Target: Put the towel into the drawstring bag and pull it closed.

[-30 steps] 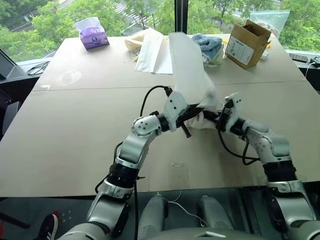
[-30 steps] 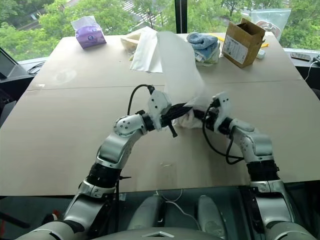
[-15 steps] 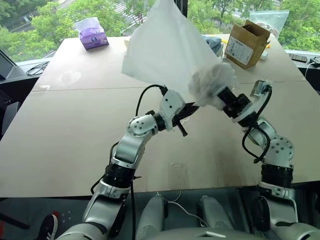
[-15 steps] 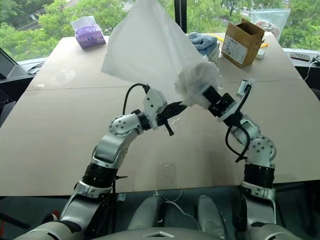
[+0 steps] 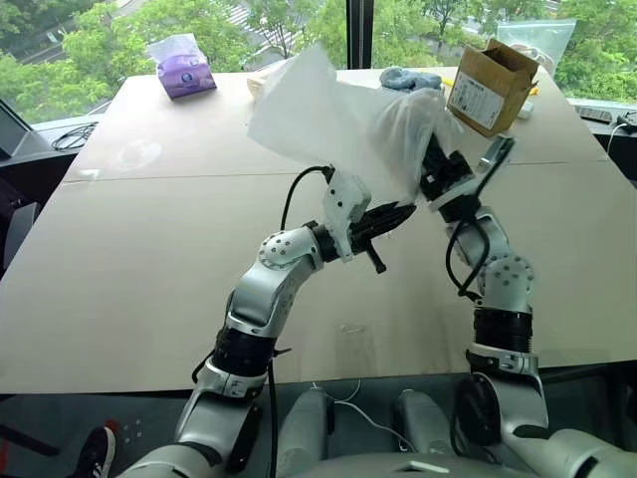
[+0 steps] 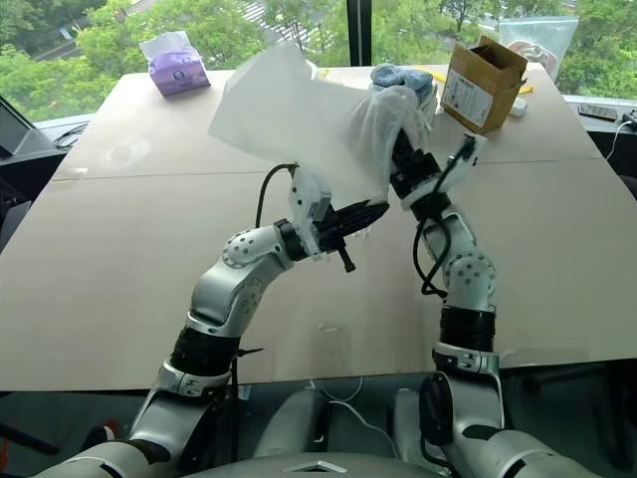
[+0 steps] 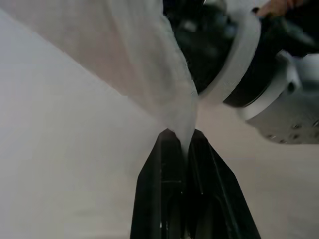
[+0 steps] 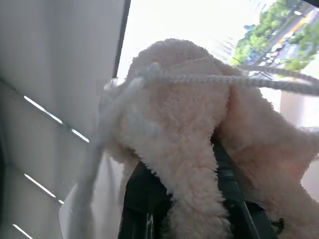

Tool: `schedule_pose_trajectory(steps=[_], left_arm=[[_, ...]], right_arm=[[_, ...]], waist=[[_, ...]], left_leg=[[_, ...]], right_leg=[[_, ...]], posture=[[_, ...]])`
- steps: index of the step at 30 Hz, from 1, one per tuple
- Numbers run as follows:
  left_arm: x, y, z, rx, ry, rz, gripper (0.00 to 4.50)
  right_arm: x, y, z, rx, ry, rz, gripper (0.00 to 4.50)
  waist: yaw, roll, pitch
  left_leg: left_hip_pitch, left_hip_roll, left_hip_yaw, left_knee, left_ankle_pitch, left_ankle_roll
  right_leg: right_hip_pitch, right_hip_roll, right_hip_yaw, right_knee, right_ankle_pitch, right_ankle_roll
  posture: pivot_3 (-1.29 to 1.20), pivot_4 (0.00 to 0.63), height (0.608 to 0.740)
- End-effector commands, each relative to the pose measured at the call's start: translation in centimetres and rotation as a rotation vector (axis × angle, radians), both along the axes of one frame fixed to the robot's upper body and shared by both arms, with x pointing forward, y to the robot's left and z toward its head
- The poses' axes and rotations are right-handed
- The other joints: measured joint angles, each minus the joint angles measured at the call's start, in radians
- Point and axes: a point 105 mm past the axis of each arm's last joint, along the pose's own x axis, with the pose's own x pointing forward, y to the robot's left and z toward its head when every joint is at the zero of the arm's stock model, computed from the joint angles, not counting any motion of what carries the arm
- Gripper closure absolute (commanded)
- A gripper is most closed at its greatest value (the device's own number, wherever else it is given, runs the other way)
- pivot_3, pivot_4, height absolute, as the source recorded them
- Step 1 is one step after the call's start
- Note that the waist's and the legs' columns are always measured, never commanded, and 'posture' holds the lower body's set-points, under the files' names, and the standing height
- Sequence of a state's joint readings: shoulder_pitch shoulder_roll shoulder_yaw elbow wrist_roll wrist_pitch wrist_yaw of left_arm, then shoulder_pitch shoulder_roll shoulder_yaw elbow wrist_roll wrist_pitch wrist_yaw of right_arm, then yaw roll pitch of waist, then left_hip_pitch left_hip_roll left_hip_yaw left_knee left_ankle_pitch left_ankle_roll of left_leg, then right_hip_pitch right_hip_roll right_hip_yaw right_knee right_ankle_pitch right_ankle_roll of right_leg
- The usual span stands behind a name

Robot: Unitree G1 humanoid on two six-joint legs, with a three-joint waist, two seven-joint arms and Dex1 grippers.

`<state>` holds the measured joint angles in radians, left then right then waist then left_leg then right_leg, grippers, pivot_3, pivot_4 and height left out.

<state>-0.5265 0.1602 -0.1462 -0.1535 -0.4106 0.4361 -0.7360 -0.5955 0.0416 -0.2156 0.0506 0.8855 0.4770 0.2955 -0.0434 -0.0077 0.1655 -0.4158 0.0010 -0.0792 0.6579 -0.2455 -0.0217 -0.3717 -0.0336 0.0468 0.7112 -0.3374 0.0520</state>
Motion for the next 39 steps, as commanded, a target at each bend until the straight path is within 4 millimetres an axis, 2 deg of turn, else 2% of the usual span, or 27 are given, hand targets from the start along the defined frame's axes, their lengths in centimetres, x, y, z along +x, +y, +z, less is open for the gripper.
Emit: schedule_pose_trajectory(steps=[1, 5, 8, 10, 14, 16, 18, 19, 22, 25, 30, 35, 39], left_arm=[[-1.2, 0.1, 4.7, -0.153, -0.02, -0.083, 4.5], [-1.0, 0.5, 5.2, -0.141, 0.024, -0.133, 4.5], [-0.7, 0.6, 4.0, -0.057, 0.032, -0.144, 4.5], [-0.7, 0.6, 3.3, -0.015, 0.036, -0.153, 4.5], [-0.6, 0.7, 3.0, -0.011, 0.033, -0.14, 4.5], [-0.1, 0.9, 2.7, 0.002, 0.033, -0.109, 4.5], [0.2, 1.2, 2.4, 0.014, 0.03, -0.087, 4.5], [0.4, 1.4, 2.3, 0.017, 0.027, -0.08, 4.5], [0.7, 1.8, 2.2, 0.024, 0.022, -0.067, 4.5], [0.7, 2.0, 2.3, 0.023, 0.017, -0.077, 4.5], [-0.2, 1.7, 1.9, 0.045, 0.029, -0.146, 4.5], [-1.2, 1.5, 1.4, 0.064, 0.056, -0.203, 4.5], [-1.9, 1.3, 1.0, 0.071, 0.068, -0.22, 4.5]], right_arm=[[0.0, 0.1, -2.9, -0.3, -0.091, -0.102, 4.48], [-0.2, 0.5, -3.6, -0.553, -0.244, -0.179, 4.48], [-0.6, 1.7, -2.5, -0.759, -0.465, -0.254, 4.48], [-0.8, 2.2, -1.5, -0.779, -0.538, -0.287, 4.48], [-1.1, 1.7, 0.2, -0.818, -0.66, -0.366, 4.48], [-1.5, 1.1, 1.2, -0.636, -0.573, -0.291, 4.48], [-2.3, 0.3, 1.8, -0.366, -0.431, -0.133, 4.48], [-2.8, 0.2, 2.1, -0.292, -0.396, -0.071, 4.48], [-4.5, -0.3, 2.3, -0.143, -0.32, 0.121, 4.48], [-5.6, -0.8, 2.8, -0.025, -0.268, 0.227, 4.48], [-5.5, -1.2, 4.2, 0.184, -0.192, 0.298, 4.48], [-2.9, -2.2, 4.9, 0.452, -0.008, 0.228, 4.48], [-2.2, -1.2, 5.1, 0.583, 0.133, 0.232, 4.48]], waist=[[0.001, 0.0, 0.0], [-0.003, -0.001, 0.0], [-0.024, -0.001, 0.0], [-0.026, -0.001, 0.0], [-0.023, -0.001, 0.0], [-0.022, -0.001, 0.0], [-0.02, -0.001, 0.0], [-0.017, -0.001, 0.0], [-0.013, 0.0, 0.0], [-0.011, 0.0, 0.0], [-0.019, 0.0, 0.0], [-0.023, 0.0, 0.0], [-0.024, 0.0, 0.0]], left_leg=[[0.0, 0.0, 0.0, 0.0, 0.0, 0.0], [0.0, 0.0, 0.001, 0.0, 0.0, 0.0], [0.001, 0.0, 0.003, -0.001, 0.0, 0.0], [0.001, 0.001, 0.003, -0.001, 0.0, -0.001], [0.001, 0.001, 0.002, -0.001, 0.0, -0.001], [0.001, 0.001, 0.002, -0.001, 0.0, -0.001], [0.001, 0.001, 0.002, -0.001, 0.0, -0.001], [0.001, 0.002, 0.001, -0.001, 0.0, -0.001], [0.0, 0.001, 0.001, -0.001, 0.0, -0.001], [0.0, 0.001, 0.0, -0.001, 0.0, 0.0], [0.001, 0.001, 0.001, -0.001, 0.0, 0.0], [0.001, 0.001, 0.002, -0.001, 0.0, 0.0], [0.001, 0.001, 0.001, -0.003, 0.0, 0.0]], right_leg=[[0.0, 0.0, 0.0, 0.0, 0.0, 0.0], [0.0, 0.0, 0.001, 0.0, 0.0, 0.0], [0.0, 0.001, 0.003, 0.0, 0.0, 0.0], [0.0, 0.001, 0.003, 0.0, 0.0, 0.0], [0.0, 0.001, 0.003, 0.0, 0.0, 0.0], [0.0, 0.0, 0.002, -0.001, 0.0, 0.0], [0.0, 0.0, 0.002, -0.001, 0.0, 0.0], [0.0, 0.0, 0.001, -0.001, 0.0, 0.0], [0.001, 0.0, 0.001, -0.001, 0.0, 0.0], [0.001, 0.0, 0.0, -0.001, 0.0, 0.0], [0.001, 0.0, 0.001, -0.001, 0.0, 0.0], [0.0, 0.0, 0.002, -0.001, 0.0, 0.0], [0.0, 0.0, 0.001, -0.001, 0.0, 0.0]], posture=[[0.0, 0.15, 0.74], [0.0, 0.15, 0.74], [0.0, 0.15, 0.74], [0.0, 0.15, 0.74], [0.0, 0.15, 0.74], [0.0, 0.15, 0.74], [0.0, 0.15, 0.74], [0.0, 0.15, 0.74], [0.0, 0.15, 0.74], [0.0, 0.15, 0.74], [0.0, 0.15, 0.74], [0.0, 0.15, 0.74], [0.0, 0.15, 0.74]])
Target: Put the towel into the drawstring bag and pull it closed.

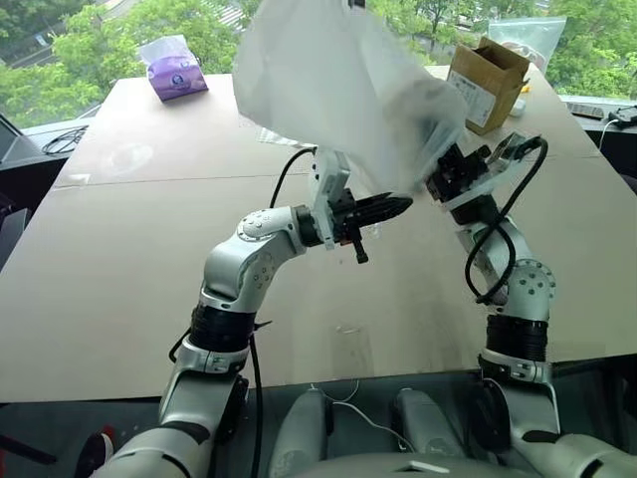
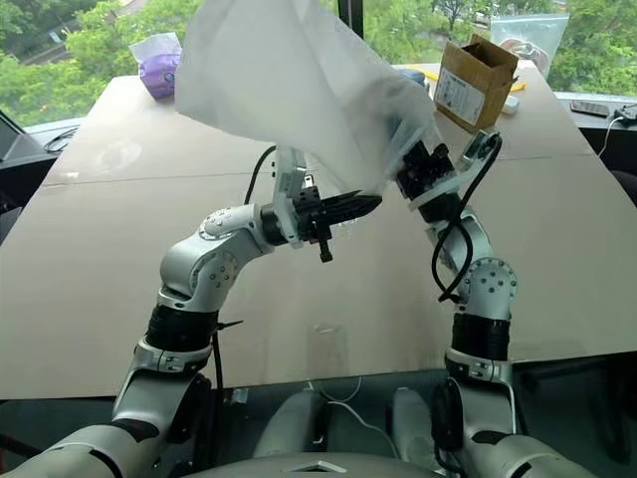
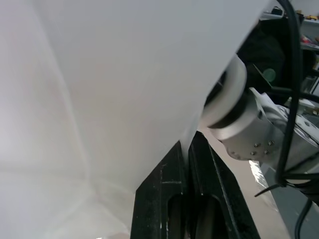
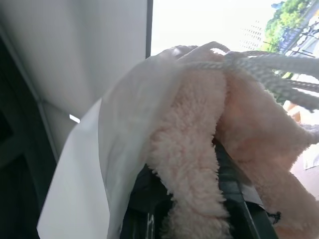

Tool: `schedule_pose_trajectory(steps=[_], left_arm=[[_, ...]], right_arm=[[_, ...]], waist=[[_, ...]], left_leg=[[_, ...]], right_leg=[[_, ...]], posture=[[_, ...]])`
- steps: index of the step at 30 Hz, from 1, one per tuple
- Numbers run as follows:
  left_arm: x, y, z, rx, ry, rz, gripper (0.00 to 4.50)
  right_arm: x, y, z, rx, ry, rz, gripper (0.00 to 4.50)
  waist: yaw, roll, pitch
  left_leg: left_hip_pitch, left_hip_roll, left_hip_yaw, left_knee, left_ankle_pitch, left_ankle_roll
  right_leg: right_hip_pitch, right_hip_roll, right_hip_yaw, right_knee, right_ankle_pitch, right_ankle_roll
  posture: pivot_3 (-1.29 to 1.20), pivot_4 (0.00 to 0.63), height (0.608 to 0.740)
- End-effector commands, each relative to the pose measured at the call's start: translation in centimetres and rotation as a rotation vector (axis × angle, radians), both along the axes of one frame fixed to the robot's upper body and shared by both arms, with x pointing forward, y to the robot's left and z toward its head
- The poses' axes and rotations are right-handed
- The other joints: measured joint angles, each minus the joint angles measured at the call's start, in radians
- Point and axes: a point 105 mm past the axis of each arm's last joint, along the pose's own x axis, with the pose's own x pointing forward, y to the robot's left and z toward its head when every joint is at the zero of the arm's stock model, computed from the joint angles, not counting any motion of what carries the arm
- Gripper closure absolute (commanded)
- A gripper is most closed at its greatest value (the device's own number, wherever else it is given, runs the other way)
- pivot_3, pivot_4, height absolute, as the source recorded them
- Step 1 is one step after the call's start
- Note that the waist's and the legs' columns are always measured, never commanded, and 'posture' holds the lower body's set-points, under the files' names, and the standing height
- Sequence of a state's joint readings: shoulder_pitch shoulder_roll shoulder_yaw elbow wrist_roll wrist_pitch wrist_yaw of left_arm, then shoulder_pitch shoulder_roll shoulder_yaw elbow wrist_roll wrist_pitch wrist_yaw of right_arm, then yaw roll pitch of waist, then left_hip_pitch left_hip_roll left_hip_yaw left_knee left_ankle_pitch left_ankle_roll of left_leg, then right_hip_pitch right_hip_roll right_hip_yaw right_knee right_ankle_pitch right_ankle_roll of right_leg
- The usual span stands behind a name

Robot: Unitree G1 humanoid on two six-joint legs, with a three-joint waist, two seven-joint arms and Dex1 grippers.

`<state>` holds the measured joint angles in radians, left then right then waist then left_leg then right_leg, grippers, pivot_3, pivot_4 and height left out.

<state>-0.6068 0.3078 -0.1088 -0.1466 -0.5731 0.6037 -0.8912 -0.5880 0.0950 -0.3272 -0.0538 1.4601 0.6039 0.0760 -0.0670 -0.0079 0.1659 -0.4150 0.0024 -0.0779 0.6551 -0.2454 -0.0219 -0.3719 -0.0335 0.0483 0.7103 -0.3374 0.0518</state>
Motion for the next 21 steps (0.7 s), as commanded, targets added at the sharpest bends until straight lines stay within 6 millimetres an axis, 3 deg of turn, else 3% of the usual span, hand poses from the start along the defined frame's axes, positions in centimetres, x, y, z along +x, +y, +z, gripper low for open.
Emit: schedule_pose_trajectory(steps=[1, 5, 8, 9, 11, 12, 16, 21], left_arm=[[-1.2, -0.5, 0.1, 0.0, -0.009, -0.043, 4.5], [-0.9, -0.7, 0.4, -0.018, -0.008, -0.027, 4.5], [-0.2, -0.5, 0.9, -0.066, 0.025, 0.006, 4.5], [0.0, -0.5, 1.0, -0.08, 0.039, 0.013, 4.5], [0.4, -0.3, 0.6, -0.099, 0.088, 0.036, 4.5], [0.9, 0.0, 0.1, -0.11, 0.13, 0.06, 4.5], [2.5, 1.2, -2.6, -0.112, 0.26, 0.164, 4.5], [2.3, 1.2, -3.8, -0.105, 0.299, 0.171, 4.5]], right_arm=[[0.1, 0.4, 1.5, 0.12, 0.092, 0.029, 4.48], [-0.4, 1.9, 0.9, 0.022, 0.124, 0.033, 4.48], [-0.5, 2.1, -1.0, -0.112, 0.155, -0.014, 4.48], [-0.5, 1.9, -1.4, -0.11, 0.168, -0.011, 3.49], [-0.8, 1.6, -2.2, -0.146, 0.17, -0.013, 2.67], [-0.7, 1.5, -2.9, -0.203, 0.185, -0.035, 2.05], [-1.0, 1.0, -6.5, -0.398, 0.244, -0.06, 0.36], [-1.6, 0.3, -9.2, -0.514, 0.292, -0.066, 0.36]], waist=[[0.0, 0.0, 0.0], [0.0, 0.0, 0.0], [0.0, 0.0, 0.0], [0.0, 0.0, 0.0], [0.0, 0.0, 0.0], [0.0, 0.0, 0.0], [0.0, 0.0, 0.0], [-0.001, 0.0, 0.0]], left_leg=[[0.0, 0.0, 0.0, 0.0, 0.0, 0.0], [0.0, 0.0, 0.001, 0.0, 0.0, 0.0], [0.0, 0.0, 0.001, -0.001, 0.0, 0.0], [0.0, 0.0, 0.001, -0.001, 0.0, 0.0], [0.0, 0.0, 0.001, -0.001, 0.0, 0.0], [-0.001, 0.0, 0.001, -0.001, 0.0, 0.0], [0.0, 0.0, 0.001, -0.001, 0.0, 0.0], [-0.001, 0.0, 0.002, -0.002, 0.0, 0.001]], right_leg=[[0.0, 0.0, 0.0, 0.0, 0.0, 0.0], [-0.001, 0.0, 0.0, 0.0, 0.0, 0.0], [-0.001, 0.0, 0.001, 0.0, 0.0, 0.0], [-0.001, 0.0, 0.001, 0.0, 0.0, 0.0], [-0.001, 0.0, 0.001, 0.0, 0.0, 0.0], [-0.001, 0.0, 0.001, 0.0, 0.0, 0.0], [-0.001, 0.0, 0.001, -0.001, 0.0, 0.0], [-0.002, 0.001, 0.002, -0.001, 0.0, 0.0]], posture=[[0.0, 0.15, 0.74], [0.0, 0.15, 0.74], [0.0, 0.15, 0.74], [0.0, 0.15, 0.74], [0.0, 0.15, 0.74], [0.0, 0.15, 0.74], [0.0, 0.15, 0.74], [0.0, 0.15, 0.74]])
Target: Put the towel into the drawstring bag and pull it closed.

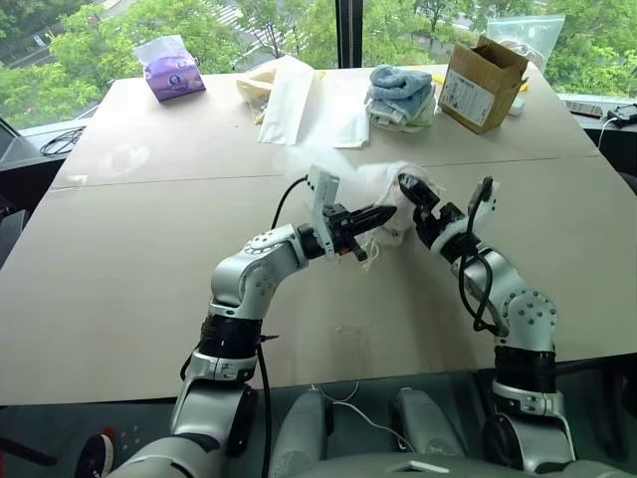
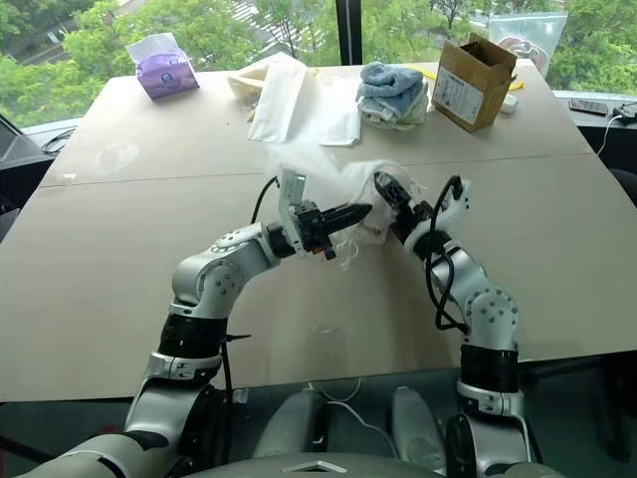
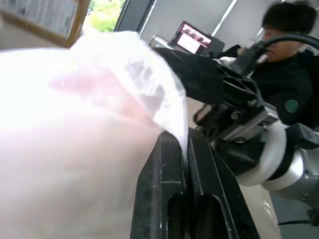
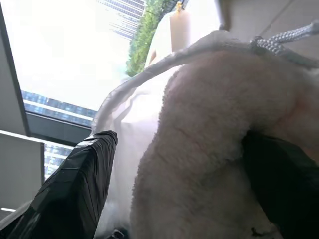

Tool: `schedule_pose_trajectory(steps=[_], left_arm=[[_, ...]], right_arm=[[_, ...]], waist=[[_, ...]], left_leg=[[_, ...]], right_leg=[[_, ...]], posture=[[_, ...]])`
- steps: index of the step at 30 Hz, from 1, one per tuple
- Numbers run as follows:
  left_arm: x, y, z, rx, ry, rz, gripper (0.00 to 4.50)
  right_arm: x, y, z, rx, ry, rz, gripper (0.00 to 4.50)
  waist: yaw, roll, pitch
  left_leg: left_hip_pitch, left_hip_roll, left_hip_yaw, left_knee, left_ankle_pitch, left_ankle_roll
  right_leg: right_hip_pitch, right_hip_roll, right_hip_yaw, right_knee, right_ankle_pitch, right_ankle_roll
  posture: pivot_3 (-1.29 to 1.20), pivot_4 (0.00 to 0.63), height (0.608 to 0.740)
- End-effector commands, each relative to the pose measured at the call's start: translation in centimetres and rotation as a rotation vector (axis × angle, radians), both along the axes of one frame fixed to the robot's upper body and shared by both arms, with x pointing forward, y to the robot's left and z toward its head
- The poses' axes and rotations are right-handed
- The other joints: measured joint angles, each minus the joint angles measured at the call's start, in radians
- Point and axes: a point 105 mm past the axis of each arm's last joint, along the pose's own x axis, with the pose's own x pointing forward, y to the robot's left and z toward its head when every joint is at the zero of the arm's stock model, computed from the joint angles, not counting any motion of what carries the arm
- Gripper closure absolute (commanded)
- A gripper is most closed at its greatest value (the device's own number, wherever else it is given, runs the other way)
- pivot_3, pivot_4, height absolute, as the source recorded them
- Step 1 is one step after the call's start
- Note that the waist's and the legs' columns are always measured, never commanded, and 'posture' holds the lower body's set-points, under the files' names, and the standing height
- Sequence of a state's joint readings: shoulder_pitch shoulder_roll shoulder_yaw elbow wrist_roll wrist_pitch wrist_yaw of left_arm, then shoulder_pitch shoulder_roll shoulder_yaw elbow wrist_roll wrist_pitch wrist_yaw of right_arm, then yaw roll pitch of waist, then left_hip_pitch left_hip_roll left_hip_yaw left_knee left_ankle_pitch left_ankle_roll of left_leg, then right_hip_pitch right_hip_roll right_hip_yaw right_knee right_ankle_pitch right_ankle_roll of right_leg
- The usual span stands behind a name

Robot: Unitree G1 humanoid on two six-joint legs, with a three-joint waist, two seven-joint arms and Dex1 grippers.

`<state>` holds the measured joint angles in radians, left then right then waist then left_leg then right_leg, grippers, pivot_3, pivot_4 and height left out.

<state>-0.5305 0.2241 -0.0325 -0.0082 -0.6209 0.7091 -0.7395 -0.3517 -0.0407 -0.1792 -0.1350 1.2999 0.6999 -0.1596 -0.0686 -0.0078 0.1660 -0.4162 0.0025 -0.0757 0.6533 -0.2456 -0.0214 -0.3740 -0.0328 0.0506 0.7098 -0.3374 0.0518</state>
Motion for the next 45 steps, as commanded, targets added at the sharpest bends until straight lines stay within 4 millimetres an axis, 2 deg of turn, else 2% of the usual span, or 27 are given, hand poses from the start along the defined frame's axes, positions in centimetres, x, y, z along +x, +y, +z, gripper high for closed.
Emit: schedule_pose_trajectory(steps=[1, 6, 9, 10, 13, 14, 19, 25, 29, 31, 35, 38, 41, 44, 45], left_arm=[[-0.2, -0.2, 0.8, -0.027, -0.025, -0.002, 4.5], [0.4, 0.4, 1.2, -0.072, 0.001, 0.045, 4.5], [0.2, 0.2, 0.9, -0.065, 0.005, 0.038, 4.5], [0.0, 0.1, 0.8, -0.065, 0.008, 0.03, 4.5], [-0.6, -0.4, 0.6, -0.058, 0.01, -0.003, 4.5], [-0.9, -0.5, 0.6, -0.057, 0.01, -0.017, 4.5], [-1.9, -0.6, 0.4, -0.044, 0.022, -0.09, 4.5], [-2.9, -0.8, 0.7, -0.077, 0.05, -0.174, 4.5], [-3.9, -1.0, 0.5, -0.072, 0.059, -0.238, 4.5], [-4.2, -1.2, 0.6, -0.077, 0.065, -0.257, 4.5], [-5.0, -1.6, 0.8, -0.097, 0.079, -0.289, 4.5], [-5.6, -1.8, 0.7, -0.103, 0.089, -0.309, 4.5], [-5.6, -2.0, 0.9, -0.113, 0.089, -0.298, 4.5], [-4.8, -1.8, 1.2, -0.127, 0.075, -0.256, 4.5], [-4.1, -1.5, 1.5, -0.132, 0.058, -0.219, 4.5]], right_arm=[[-0.7, 0.4, 0.5, -0.071, -0.053, 0.039, 0.36], [-1.3, -1.1, -0.6, -0.162, -0.062, 0.029, 0.36], [-1.4, -0.8, -0.9, -0.183, -0.064, 0.055, 0.36], [-1.4, -0.5, -0.8, -0.179, -0.067, 0.065, 0.58], [-0.8, 0.4, -0.2, -0.153, -0.084, 0.075, 1.55], [-0.5, 0.7, 0.1, -0.141, -0.095, 0.079, 2.22], [0.5, 1.5, 1.9, -0.064, -0.152, 0.132, 4.45], [0.5, 2.9, 2.7, 0.068, -0.199, 0.319, 4.45], [0.0, 4.7, 1.7, 0.128, -0.212, 0.467, 4.45], [0.3, 5.1, 1.9, 0.183, -0.227, 0.489, 4.45], [1.2, 5.6, 3.4, 0.287, -0.277, 0.493, 4.45], [2.4, 7.1, 3.0, 0.252, -0.267, 0.447, 4.45], [3.8, 7.7, 2.2, 0.212, -0.235, 0.335, 4.45], [4.9, 6.9, 1.7, 0.179, -0.218, 0.209, 4.45], [5.0, 6.0, 1.5, 0.168, -0.216, 0.167, 4.08]], waist=[[0.001, 0.0, 0.0], [0.008, 0.0, 0.0], [0.007, 0.0, 0.0], [0.005, 0.0, 0.0], [0.0, 0.0, 0.0], [0.0, 0.0, 0.0], [0.003, 0.0, 0.0], [0.004, 0.0, 0.0], [0.001, 0.0, 0.0], [-0.001, 0.0, 0.0], [0.0, 0.0, 0.0], [-0.001, 0.0, 0.0], [0.0, 0.0, 0.0], [0.002, 0.0, 0.0], [0.003, 0.0, 0.0]], left_leg=[[0.0, 0.0, 0.0, 0.0, 0.0, 0.0], [0.0, 0.0, 0.0, 0.0, -0.002, 0.003], [0.0, 0.0, 0.0, 0.0, -0.002, 0.003], [0.0, 0.0, 0.001, 0.0, -0.002, 0.003], [0.001, 0.0, 0.001, 0.0, -0.002, 0.003], [0.001, 0.0, 0.001, 0.0, -0.002, 0.003], [0.001, 0.0, 0.001, 0.0, -0.002, 0.003], [0.001, 0.0, 0.001, 0.0, -0.001, 0.002], [0.001, 0.0, 0.001, 0.0, -0.001, 0.002], [0.001, 0.0, 0.001, 0.0, -0.001, 0.002], [0.001, 0.0, 0.001, 0.0, -0.001, 0.002], [0.001, 0.0, 0.001, 0.0, -0.001, 0.001], [0.001, 0.0, 0.0, 0.0, 0.0, 0.0], [0.001, 0.0, 0.0, 0.0, 0.0, -0.001], [0.001, 0.0, 0.0, 0.0, 0.0, 0.0]], right_leg=[[0.0, 0.0, 0.0, 0.0, 0.0, 0.0], [0.0, 0.0, 0.0, 0.0, 0.0, 0.0], [0.0, 0.0, 0.0, 0.0, 0.0, 0.0], [0.0, 0.0, 0.001, 0.0, 0.0, 0.0], [0.001, 0.0, 0.001, 0.0, 0.0, 0.0], [0.0, 0.0, 0.001, 0.0, 0.0, 0.0], [0.0, 0.0, 0.001, 0.0, 0.0, 0.0], [0.0, 0.0, 0.0, 0.0, 0.0, 0.0], [0.0, 0.0, 0.0, 0.0, 0.0, 0.0], [0.0, 0.001, 0.0, 0.0, 0.0, 0.0], [0.0, 0.0, 0.001, 0.0, 0.0, 0.0], [0.0, 0.0, 0.001, 0.0, 0.0, 0.0], [0.0, 0.0, 0.0, 0.0, 0.0, 0.0], [0.0, 0.0, 0.0, 0.0, 0.0, 0.0], [0.0, -0.001, 0.0, 0.0, 0.0, 0.0]], posture=[[0.0, 0.15, 0.74], [0.0, 0.15, 0.74], [0.0, 0.15, 0.74], [0.0, 0.15, 0.74], [0.0, 0.15, 0.74], [0.0, 0.15, 0.74], [0.0, 0.15, 0.74], [0.0, 0.15, 0.74], [0.0, 0.15, 0.74], [0.0, 0.15, 0.74], [0.0, 0.15, 0.74], [0.0, 0.15, 0.74], [0.0, 0.15, 0.74], [0.0, 0.15, 0.74], [0.0, 0.15, 0.74]])
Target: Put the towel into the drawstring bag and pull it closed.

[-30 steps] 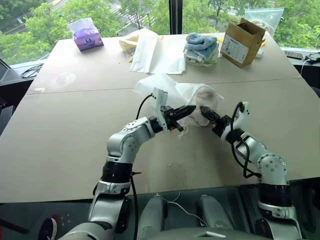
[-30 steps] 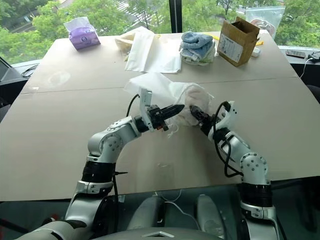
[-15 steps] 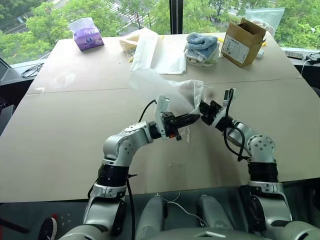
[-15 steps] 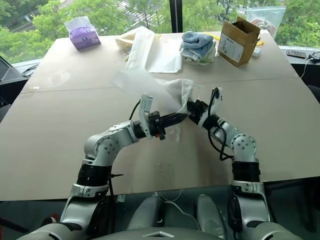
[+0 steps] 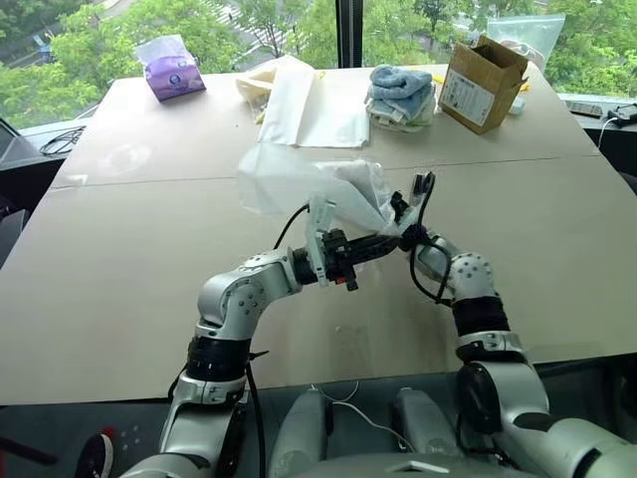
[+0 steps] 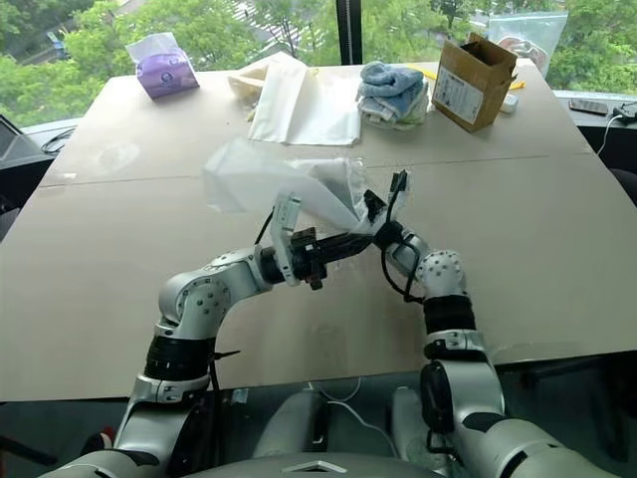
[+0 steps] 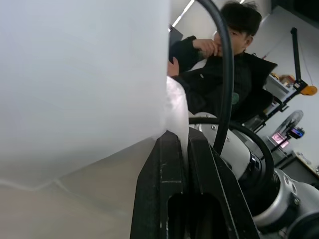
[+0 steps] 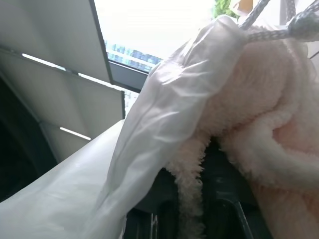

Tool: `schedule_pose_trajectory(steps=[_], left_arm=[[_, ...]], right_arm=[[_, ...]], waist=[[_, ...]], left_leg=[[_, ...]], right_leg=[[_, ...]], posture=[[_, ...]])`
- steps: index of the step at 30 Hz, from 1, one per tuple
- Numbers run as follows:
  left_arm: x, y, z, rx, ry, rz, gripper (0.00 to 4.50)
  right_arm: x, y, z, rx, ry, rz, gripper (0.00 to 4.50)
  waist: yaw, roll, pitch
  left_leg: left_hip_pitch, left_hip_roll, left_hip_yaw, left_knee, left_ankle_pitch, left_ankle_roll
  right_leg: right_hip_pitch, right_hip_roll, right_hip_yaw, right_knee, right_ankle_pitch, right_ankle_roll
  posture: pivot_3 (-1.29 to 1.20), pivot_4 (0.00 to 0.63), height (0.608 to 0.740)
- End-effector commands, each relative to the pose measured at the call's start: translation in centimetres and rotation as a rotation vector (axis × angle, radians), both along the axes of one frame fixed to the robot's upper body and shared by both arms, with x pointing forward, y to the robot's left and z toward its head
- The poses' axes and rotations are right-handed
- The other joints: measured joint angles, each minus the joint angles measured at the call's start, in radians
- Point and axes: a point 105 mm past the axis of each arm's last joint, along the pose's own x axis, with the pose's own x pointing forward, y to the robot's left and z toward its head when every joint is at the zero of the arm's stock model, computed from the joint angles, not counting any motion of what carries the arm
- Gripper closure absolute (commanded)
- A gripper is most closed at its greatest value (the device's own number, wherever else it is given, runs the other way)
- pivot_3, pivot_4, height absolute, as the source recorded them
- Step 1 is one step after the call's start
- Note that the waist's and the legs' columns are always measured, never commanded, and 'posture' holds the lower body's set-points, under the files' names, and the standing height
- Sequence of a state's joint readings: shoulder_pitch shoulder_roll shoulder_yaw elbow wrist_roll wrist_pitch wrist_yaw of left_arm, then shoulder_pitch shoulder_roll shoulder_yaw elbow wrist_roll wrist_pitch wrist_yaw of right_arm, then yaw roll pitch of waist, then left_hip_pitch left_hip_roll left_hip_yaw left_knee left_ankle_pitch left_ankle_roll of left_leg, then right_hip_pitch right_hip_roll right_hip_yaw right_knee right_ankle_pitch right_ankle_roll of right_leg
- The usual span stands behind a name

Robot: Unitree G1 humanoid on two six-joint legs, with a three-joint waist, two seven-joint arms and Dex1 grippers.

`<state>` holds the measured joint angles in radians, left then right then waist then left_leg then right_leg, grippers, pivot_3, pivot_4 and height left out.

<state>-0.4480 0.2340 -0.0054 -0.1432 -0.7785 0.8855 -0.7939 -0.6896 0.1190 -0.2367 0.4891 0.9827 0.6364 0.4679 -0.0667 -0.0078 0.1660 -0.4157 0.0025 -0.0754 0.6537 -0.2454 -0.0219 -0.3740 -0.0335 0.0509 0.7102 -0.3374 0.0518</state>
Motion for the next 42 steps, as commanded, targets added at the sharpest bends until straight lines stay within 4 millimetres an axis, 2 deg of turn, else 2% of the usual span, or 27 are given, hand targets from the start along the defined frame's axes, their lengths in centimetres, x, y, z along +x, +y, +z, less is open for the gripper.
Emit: schedule_pose_trajectory(steps=[1, 2, 4, 6, 7, 8, 9, 13, 15, 18, 20, 23, 27, 33, 36, 39, 42], left_arm=[[0.0, -0.9, 1.5, -0.048, -0.058, -0.015, 4.5], [0.7, -0.5, 1.7, -0.046, -0.071, 0.025, 4.5], [1.9, -0.1, 1.7, -0.029, -0.101, 0.087, 4.5], [3.1, 0.2, 1.8, -0.001, -0.146, 0.158, 4.5], [3.6, 0.5, 1.8, 0.016, -0.172, 0.195, 4.5], [4.1, 0.7, 1.9, 0.039, -0.203, 0.228, 4.5], [4.6, 0.9, 1.8, 0.059, -0.226, 0.26, 4.5], [6.3, 2.4, 1.9, 0.114, -0.285, 0.394, 4.5], [6.6, 3.0, 2.1, 0.113, -0.294, 0.427, 4.5], [6.7, 3.7, 2.8, 0.088, -0.3, 0.457, 4.5], [6.9, 4.5, 3.5, 0.063, -0.303, 0.498, 4.5], [7.2, 5.3, 3.9, 0.07, -0.314, 0.546, 4.5], [7.2, 5.1, 3.1, 0.12, -0.319, 0.533, 4.5], [6.8, 4.0, 2.8, 0.105, -0.31, 0.496, 4.5], [6.7, 3.9, 2.8, 0.102, -0.305, 0.49, 4.5], [6.7, 3.9, 2.6, 0.105, -0.302, 0.489, 4.5], [6.4, 3.8, 2.3, 0.106, -0.294, 0.479, 4.5]], right_arm=[[1.1, -2.3, 1.4, -0.016, -0.043, -0.163, 3.67], [1.0, -3.4, 1.3, -0.033, -0.047, -0.198, 3.36], [0.5, -5.1, 1.0, -0.094, -0.068, -0.258, 2.26], [-0.5, -6.6, 0.9, -0.218, -0.131, -0.287, 1.5], [-1.2, -7.0, 0.8, -0.297, -0.173, -0.285, 1.22], [-2.0, -7.3, 0.6, -0.364, -0.207, -0.271, 0.61], [-2.9, -7.4, 0.5, -0.423, -0.239, -0.249, 0.22], [-5.7, -8.4, 0.4, -0.554, -0.321, -0.181, 0.22], [-6.1, -9.3, 0.4, -0.621, -0.361, -0.197, 0.22], [-4.9, -10.8, 0.4, -0.715, -0.367, -0.287, 0.22], [-3.3, -12.0, 0.2, -0.81, -0.382, -0.38, 0.22], [-1.7, -12.7, 0.4, -0.855, -0.411, -0.44, 0.22], [-1.1, -12.6, 1.9, -0.783, -0.462, -0.433, 0.22], [-3.9, -13.2, 2.1, -0.717, -0.486, -0.272, 0.22], [-4.2, -14.8, 3.1, -0.498, -0.376, -0.297, 0.22], [-3.1, -16.2, 2.5, -0.331, -0.241, -0.346, 0.22], [-1.8, -15.8, 1.3, -0.277, -0.156, -0.336, 0.22]], waist=[[0.005, 0.0, 0.0], [0.011, 0.0, 0.0], [0.017, 0.0, 0.0], [0.021, 0.0, 0.0], [0.024, 0.0, 0.0], [0.027, 0.0, 0.0], [0.026, 0.0, 0.0], [0.018, 0.0, 0.0], [0.018, 0.0, 0.0], [0.022, 0.0, 0.0], [0.022, 0.0, 0.0], [0.024, -0.001, 0.0], [0.024, -0.001, 0.0], [0.031, -0.001, 0.0], [0.029, -0.001, 0.0], [0.022, -0.001, 0.001], [0.022, -0.001, 0.001]], left_leg=[[0.0, 0.0, 0.0, 0.0, 0.0, 0.0], [0.0, 0.0, 0.0, 0.0, 0.0, 0.0], [0.0, 0.0, -0.001, 0.0, 0.0, 0.0], [0.0, 0.0, -0.001, 0.0, 0.0, 0.0], [0.0, 0.0, 0.0, 0.0, 0.0, 0.0], [0.0, 0.0, 0.0, 0.0, 0.0, 0.0], [-0.001, -0.001, 0.0, 0.0, 0.0, 0.0], [0.0, 0.0, 0.001, -0.001, 0.0, 0.0], [0.001, 0.0, 0.001, -0.001, 0.0, 0.001], [0.0, 0.0, 0.001, 0.0, -0.002, 0.004], [0.0, 0.0, 0.001, 0.0, -0.002, 0.004], [0.001, 0.0, 0.001, 0.0, -0.002, 0.003], [0.0, 0.0, 0.0, 0.0, 0.0, 0.0], [-0.001, 0.0, -0.001, 0.0, 0.0, 0.0], [-0.001, 0.0, -0.002, 0.0, 0.0, 0.0], [0.0, 0.0, -0.001, 0.0, 0.0, 0.0], [0.002, 0.0, 0.0, 0.0, 0.0, 0.0]], right_leg=[[0.0, 0.0, 0.0, 0.0, 0.0, 0.0], [0.0, 0.0, 0.0, 0.0, 0.0, 0.0], [0.0, 0.0, -0.001, 0.0, 0.0, 0.0], [0.0, 0.0, -0.001, -0.001, 0.0, 0.0], [0.0, 0.0, -0.001, -0.001, 0.0, 0.0], [0.0, 0.0, 0.0, -0.001, 0.0, 0.0], [0.0, 0.0, -0.001, -0.001, 0.0, 0.0], [0.0, 0.001, 0.001, -0.002, 0.0, 0.0], [0.0, 0.002, 0.001, -0.001, 0.0, 0.0], [0.0, 0.001, 0.001, -0.001, 0.0, 0.0], [0.0, 0.001, 0.001, -0.001, 0.0, 0.0], [0.0, 0.001, 0.001, -0.001, 0.0, 0.0], [0.0, 0.001, 0.0, -0.001, 0.0, 0.0], [0.001, 0.0, -0.002, -0.003, 0.0, 0.0], [0.002, 0.0, -0.002, -0.004, 0.0, 0.0], [0.002, 0.0, -0.001, -0.003, 0.0, 0.0], [0.002, 0.001, 0.0, -0.002, 0.0, 0.0]], posture=[[0.0, 0.15, 0.74], [0.0, 0.15, 0.74], [0.0, 0.15, 0.74], [0.0, 0.15, 0.74], [0.0, 0.15, 0.74], [0.0, 0.15, 0.74], [0.0, 0.15, 0.74], [0.0, 0.15, 0.74], [0.0, 0.15, 0.74], [0.0, 0.15, 0.74], [0.0, 0.15, 0.74], [0.0, 0.15, 0.74], [0.0, 0.15, 0.74], [0.0, 0.15, 0.74], [0.0, 0.15, 0.74], [0.0, 0.15, 0.74], [0.0, 0.15, 0.74]])
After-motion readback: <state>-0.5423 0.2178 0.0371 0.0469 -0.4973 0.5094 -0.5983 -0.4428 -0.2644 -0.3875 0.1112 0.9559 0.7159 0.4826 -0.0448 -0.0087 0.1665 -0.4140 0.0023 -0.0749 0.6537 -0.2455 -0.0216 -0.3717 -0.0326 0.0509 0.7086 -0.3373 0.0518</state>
